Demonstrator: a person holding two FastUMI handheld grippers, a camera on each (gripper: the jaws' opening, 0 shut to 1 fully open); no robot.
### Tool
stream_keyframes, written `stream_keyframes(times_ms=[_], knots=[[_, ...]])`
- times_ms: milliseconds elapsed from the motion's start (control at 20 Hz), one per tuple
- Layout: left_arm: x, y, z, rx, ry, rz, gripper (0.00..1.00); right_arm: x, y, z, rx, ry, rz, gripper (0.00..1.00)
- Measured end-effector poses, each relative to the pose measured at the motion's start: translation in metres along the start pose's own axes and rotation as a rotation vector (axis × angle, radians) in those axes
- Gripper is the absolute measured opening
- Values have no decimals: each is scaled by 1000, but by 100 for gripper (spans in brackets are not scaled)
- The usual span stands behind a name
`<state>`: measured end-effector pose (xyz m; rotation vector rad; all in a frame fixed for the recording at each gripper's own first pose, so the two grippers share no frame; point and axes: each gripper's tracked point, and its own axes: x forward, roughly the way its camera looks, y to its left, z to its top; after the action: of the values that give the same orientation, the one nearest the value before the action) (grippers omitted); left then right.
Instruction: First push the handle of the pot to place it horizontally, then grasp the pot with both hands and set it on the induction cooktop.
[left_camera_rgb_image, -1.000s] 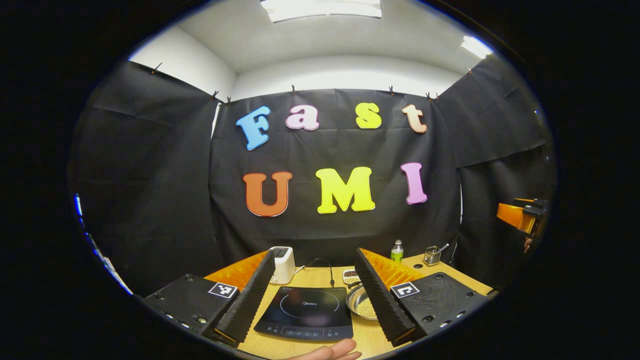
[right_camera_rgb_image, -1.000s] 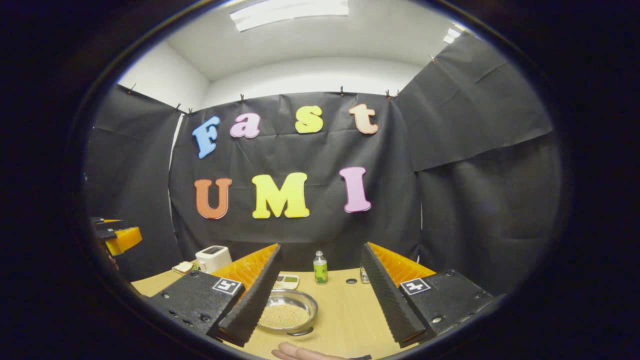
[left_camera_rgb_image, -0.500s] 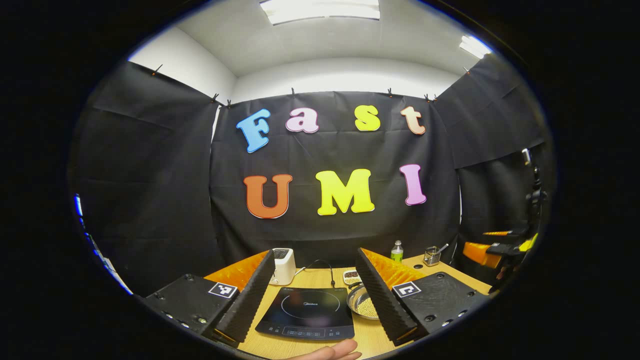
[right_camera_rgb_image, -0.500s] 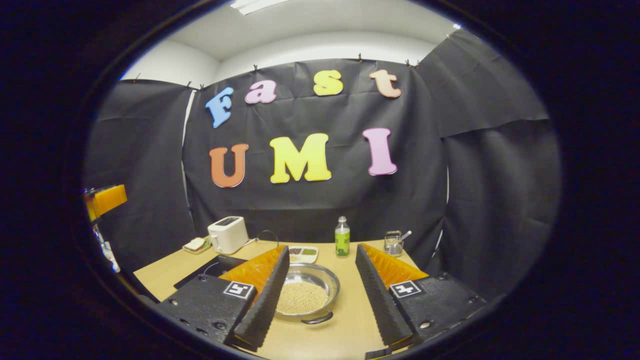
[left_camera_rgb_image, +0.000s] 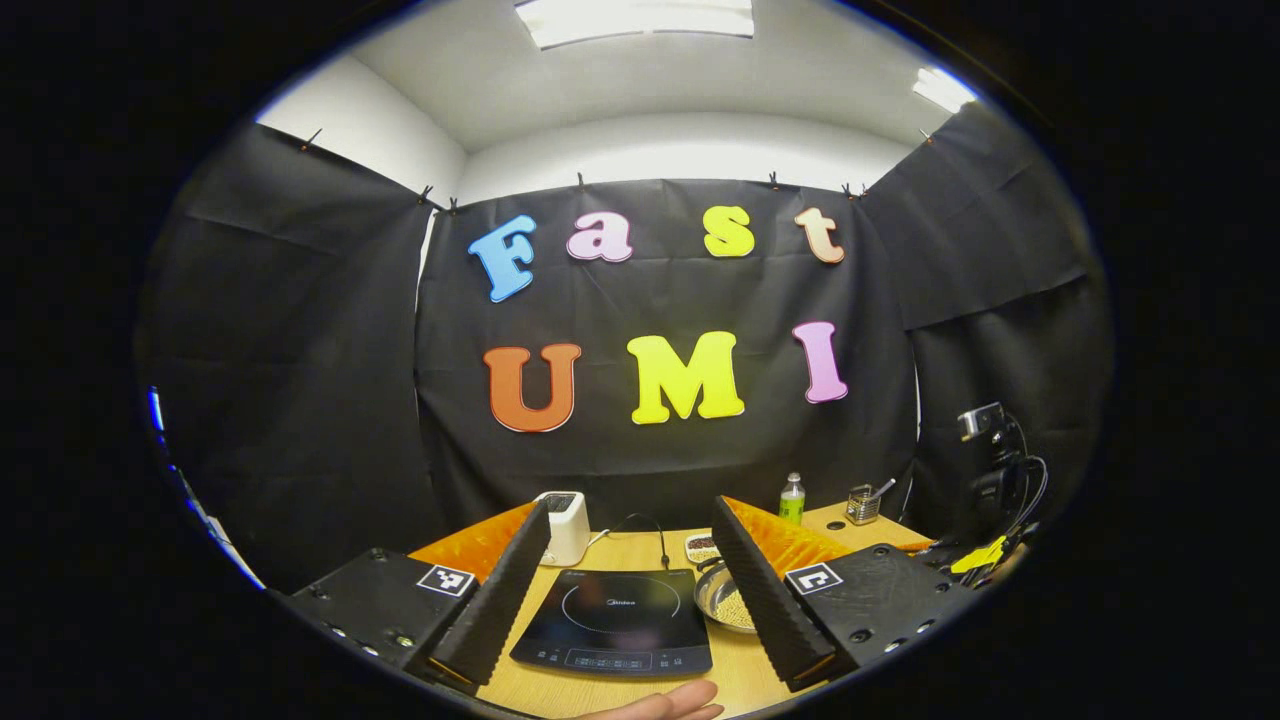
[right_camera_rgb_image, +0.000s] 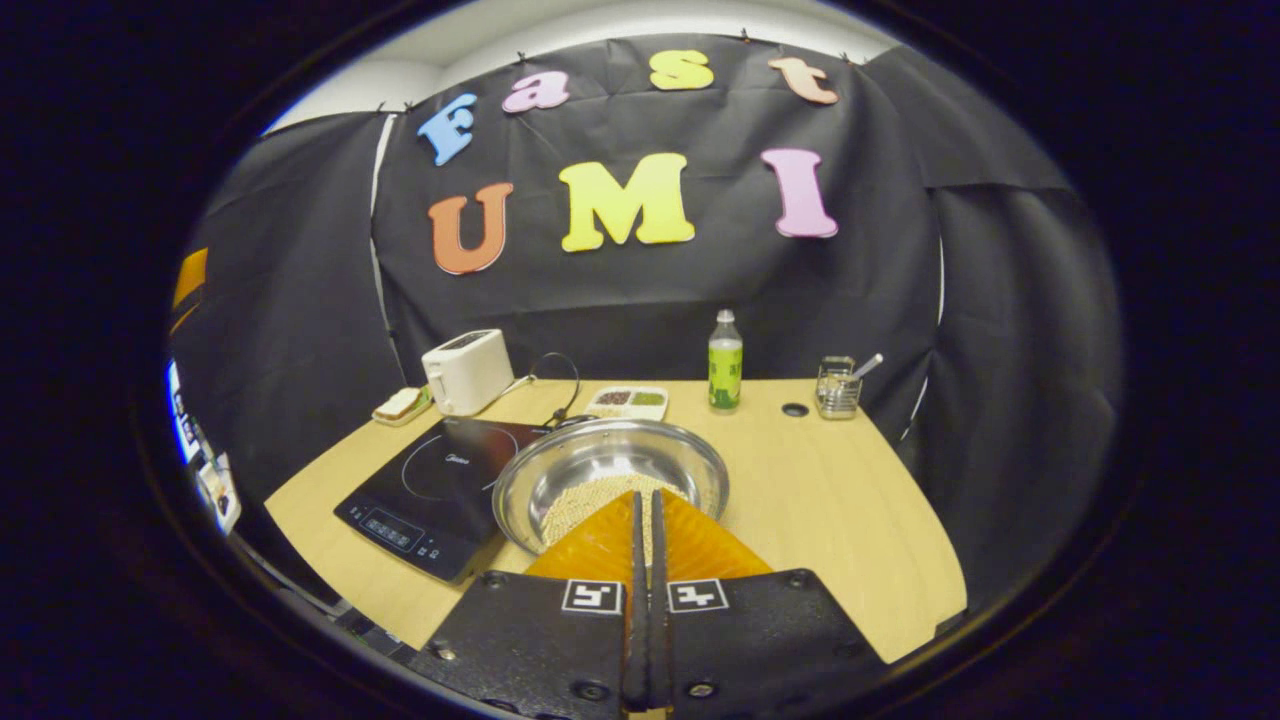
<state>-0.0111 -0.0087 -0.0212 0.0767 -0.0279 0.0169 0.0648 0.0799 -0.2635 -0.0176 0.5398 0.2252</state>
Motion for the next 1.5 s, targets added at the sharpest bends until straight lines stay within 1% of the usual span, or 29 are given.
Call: stream_keyframes(times_ms=[50,100,200,250,300,400,450,500,600,700,800,850,900,1000,1050,1100,1200,1250,1300,1350,1400,1450,1500], knots=[[0,0,-1,-2,1,0,97,5,-1,-10,-13,24,-2,1],[-1,2,-3,-3,2,0,96,10,-2,-18,-28,43,-6,4],[-2,4,-5,-5,4,6,97,19,-2,-33,-56,80,-11,4],[-2,5,-7,-4,7,6,97,24,4,-41,-63,93,11,0],[0,5,-10,-6,9,6,97,27,12,-49,-69,115,43,4],[4,6,-18,-10,25,7,97,30,23,-66,-84,148,83,4],[5,8,-22,-11,34,12,97,31,25,-73,-97,157,90,1],[7,9,-25,-12,41,14,97,32,28,-79,-104,161,98,4],[9,11,-32,-11,52,23,97,35,36,-90,-117,163,118,4],[11,14,-34,-9,51,28,97,39,36,-102,-134,169,123,4],[14,21,-37,-4,53,48,97,46,34,-117,-134,200,122,4],[16,24,-36,-6,45,59,97,48,35,-123,-124,221,134,7],[18,24,-36,-8,42,62,97,51,34,-126,-115,237,140,0],[23,23,-37,-12,44,57,97,55,25,-122,-129,236,115,1],[27,20,-35,-14,45,49,97,57,21,-121,-136,232,103,4],[30,18,-32,-19,44,39,97,58,21,-120,-125,238,110,0],[39,11,-24,-26,35,16,97,59,23,-126,-88,274,138,4],[42,8,-21,-25,32,3,97,58,22,-128,-86,291,148,1],[46,8,-19,-26,28,-5,97,58,22,-128,-90,297,161,1],[51,7,-16,-28,23,-9,97,57,20,-129,-89,304,169,1],[55,8,-14,-35,22,-8,97,57,16,-129,-84,311,169,4],[59,10,-14,-46,25,-3,96,55,12,-129,-76,319,168,1],[63,14,-15,-60,26,2,97,55,8,-127,-67,326,169,4]])
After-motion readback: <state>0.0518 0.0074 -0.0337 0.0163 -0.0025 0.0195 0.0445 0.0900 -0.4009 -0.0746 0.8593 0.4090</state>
